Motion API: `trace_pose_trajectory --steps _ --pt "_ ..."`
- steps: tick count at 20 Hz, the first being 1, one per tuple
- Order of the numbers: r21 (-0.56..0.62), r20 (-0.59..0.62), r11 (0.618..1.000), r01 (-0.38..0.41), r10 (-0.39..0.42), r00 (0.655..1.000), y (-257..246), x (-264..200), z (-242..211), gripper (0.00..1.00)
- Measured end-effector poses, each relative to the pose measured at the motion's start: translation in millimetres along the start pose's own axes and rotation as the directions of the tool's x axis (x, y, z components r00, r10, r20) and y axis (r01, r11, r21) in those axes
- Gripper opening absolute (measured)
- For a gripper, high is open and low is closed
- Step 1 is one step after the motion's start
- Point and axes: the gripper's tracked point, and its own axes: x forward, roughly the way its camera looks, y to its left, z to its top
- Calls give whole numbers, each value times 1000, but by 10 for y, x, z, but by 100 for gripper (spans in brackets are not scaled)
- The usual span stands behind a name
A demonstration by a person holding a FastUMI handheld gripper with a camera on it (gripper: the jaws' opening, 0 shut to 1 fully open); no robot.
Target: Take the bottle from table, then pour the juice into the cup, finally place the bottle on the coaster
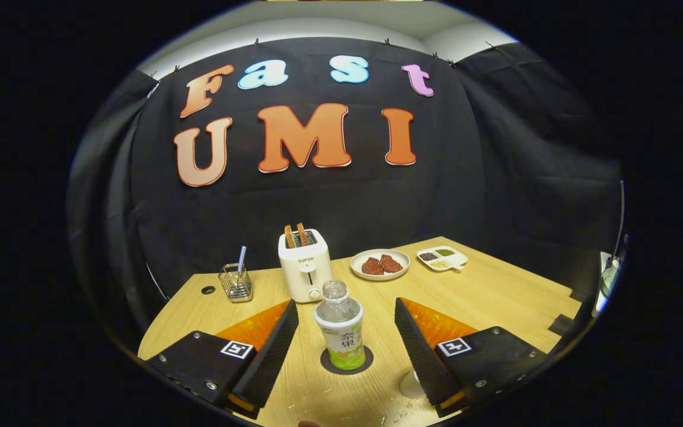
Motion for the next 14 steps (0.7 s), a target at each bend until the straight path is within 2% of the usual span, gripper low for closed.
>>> trace_pose_trajectory --steps 4,8,14 --pt "-27 59 994 -102 103 993 430 -489 399 97" --pt "-10 124 972 -236 235 964 959 -949 654 97" --pt "-82 169 958 -274 284 944 1190 -1318 749 97"
